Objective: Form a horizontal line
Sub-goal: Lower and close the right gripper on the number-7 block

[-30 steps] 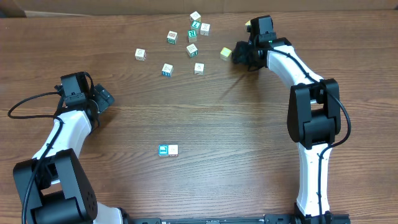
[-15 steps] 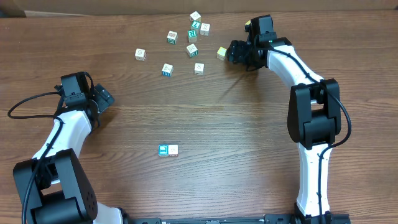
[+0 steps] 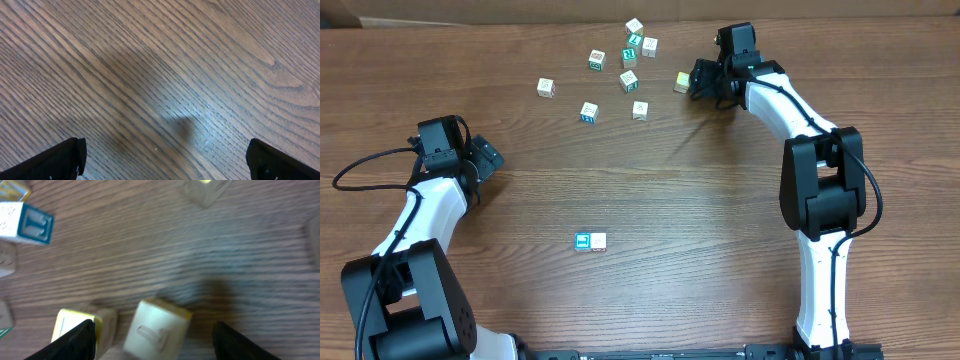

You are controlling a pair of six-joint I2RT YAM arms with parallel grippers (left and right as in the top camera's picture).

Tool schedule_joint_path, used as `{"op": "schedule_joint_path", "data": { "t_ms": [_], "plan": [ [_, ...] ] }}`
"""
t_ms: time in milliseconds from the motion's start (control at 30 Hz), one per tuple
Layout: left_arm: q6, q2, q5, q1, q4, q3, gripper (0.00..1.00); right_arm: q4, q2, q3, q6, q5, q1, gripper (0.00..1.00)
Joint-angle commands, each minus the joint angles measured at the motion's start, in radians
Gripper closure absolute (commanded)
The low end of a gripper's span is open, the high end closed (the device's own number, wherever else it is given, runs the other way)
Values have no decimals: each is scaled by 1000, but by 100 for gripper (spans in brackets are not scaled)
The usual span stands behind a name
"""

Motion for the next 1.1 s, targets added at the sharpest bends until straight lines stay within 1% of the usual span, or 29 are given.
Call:
{"op": "schedule_joint_path", "data": {
  "t_ms": [0,100,200,333,433,567,700,1067],
  "plan": [
    [3,-5,-13,-1,1,13,1,2,0,-10,-4,85,-3,29],
    [4,-5,-13,-1,1,13,0,15,0,-10,-5,82,-3,30],
    [4,-5,-13,-1,1,13,0,14,0,-10,-4,82,-3,34],
    [3,-5,-13,-1,1,13,0,18,0,-10,0,83,-3,34],
    [3,-5,-13,-1,1,13,0,17,0,-10,0,83,-3,39],
    [3,-5,-13,-1,1,13,0,10,0,-10,0,83,-3,51],
    [3,-5,-13,-1,1,13,0,11,0,-10,-1,83,-3,56],
    [3,-5,-13,-1,1,13,1,5,-1,18,-2,83,-8,55]
  ]
}}
